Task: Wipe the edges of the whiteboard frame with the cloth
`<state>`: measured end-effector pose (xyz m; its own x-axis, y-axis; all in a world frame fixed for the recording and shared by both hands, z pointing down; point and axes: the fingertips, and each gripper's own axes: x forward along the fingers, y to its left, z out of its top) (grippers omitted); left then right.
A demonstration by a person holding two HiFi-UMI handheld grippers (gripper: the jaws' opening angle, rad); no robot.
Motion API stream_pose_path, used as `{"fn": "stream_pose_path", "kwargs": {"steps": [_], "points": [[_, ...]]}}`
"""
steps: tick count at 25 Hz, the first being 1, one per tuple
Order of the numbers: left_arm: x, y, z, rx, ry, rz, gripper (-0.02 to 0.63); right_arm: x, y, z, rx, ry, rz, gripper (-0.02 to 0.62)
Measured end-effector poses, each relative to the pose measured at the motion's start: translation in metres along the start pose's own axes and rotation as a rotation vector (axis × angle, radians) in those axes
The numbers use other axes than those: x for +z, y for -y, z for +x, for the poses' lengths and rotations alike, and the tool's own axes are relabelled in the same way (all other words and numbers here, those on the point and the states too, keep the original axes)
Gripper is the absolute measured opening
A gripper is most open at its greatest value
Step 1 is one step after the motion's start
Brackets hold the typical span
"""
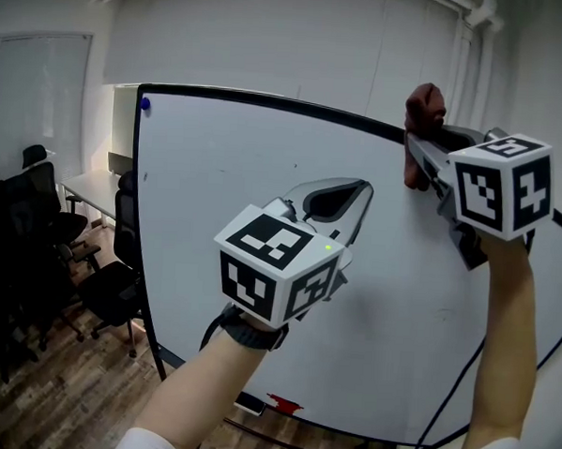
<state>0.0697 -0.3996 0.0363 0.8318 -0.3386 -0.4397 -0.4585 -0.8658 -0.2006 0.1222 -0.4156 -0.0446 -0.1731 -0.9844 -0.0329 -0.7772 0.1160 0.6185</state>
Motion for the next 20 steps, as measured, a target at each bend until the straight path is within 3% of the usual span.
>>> {"fn": "stream_pose_path", "kwargs": {"steps": [8,20], "points": [[0.003,-0.071,-0.036,-0.03,-0.007,0.02,0.009,0.032,-0.047,0.055,-0.019,0.0,0.011,0.054],[0.013,-0.158,-0.094,-0.01,-0.003,0.03,0.009,0.083,-0.119,0.129,0.02,0.0,-0.001,0.054]]}}
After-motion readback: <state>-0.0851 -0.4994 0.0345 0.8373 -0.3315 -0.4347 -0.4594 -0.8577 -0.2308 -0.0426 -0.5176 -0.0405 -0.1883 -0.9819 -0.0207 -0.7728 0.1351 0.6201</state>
